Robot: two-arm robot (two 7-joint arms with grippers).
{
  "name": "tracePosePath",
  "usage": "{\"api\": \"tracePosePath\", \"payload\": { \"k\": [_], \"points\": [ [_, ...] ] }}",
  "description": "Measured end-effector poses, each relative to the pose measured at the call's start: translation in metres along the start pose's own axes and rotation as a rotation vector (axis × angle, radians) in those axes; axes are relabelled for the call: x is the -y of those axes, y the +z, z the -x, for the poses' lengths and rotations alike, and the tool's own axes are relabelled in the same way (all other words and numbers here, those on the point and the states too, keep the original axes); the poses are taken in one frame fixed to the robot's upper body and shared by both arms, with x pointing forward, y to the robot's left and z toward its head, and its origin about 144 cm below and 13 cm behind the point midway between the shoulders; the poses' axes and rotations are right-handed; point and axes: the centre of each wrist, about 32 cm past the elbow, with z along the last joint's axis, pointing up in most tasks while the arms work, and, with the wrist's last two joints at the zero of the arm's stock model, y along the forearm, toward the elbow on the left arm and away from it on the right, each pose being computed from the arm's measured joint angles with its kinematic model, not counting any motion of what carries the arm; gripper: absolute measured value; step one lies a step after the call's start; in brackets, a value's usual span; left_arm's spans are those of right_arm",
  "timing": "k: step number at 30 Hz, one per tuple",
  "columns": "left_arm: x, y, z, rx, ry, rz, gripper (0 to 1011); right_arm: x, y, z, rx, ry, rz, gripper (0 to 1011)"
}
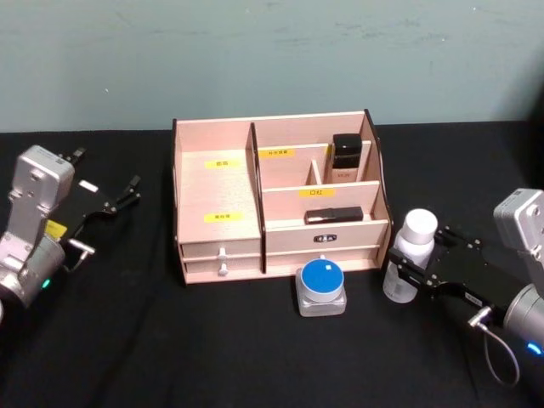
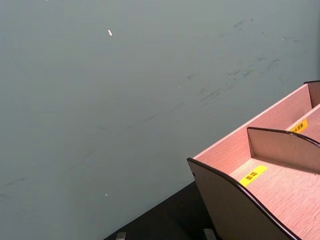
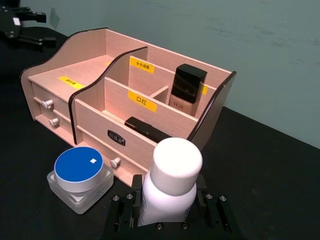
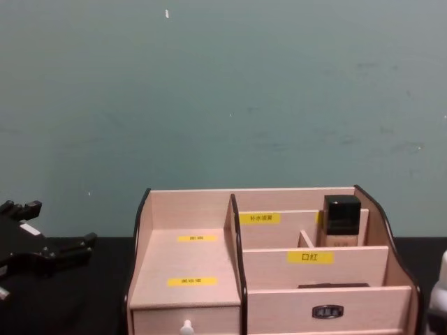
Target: Pick up the facial cleanser and watermelon frost from the table and place them into the tiered storage box.
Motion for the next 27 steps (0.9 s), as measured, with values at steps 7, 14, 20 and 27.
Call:
{"api": "tracePosePath", "payload": {
  "k": [7, 14, 20, 27],
  "points": [
    [0.000, 0.000, 0.000, 0.000, 0.000, 0.000, 1001, 0.006, 0.010, 0.000, -0.004, 0.009, -0.008, 622],
    [0.000, 0.000, 0.000, 0.000, 0.000, 0.000, 1001, 0.014, 0.032, 0.006, 0.024, 0.031, -0.013, 622],
    [0.000, 0.000, 0.000, 0.000, 0.000, 0.000, 1001, 0.019, 0.054, 0.009, 0.017, 0.073, -0.045, 622],
    [0.000, 0.000, 0.000, 0.000, 0.000, 0.000, 1001, 0.012, 0.078, 0.007, 0.024, 0.109, -0.084, 621]
  ]
}}
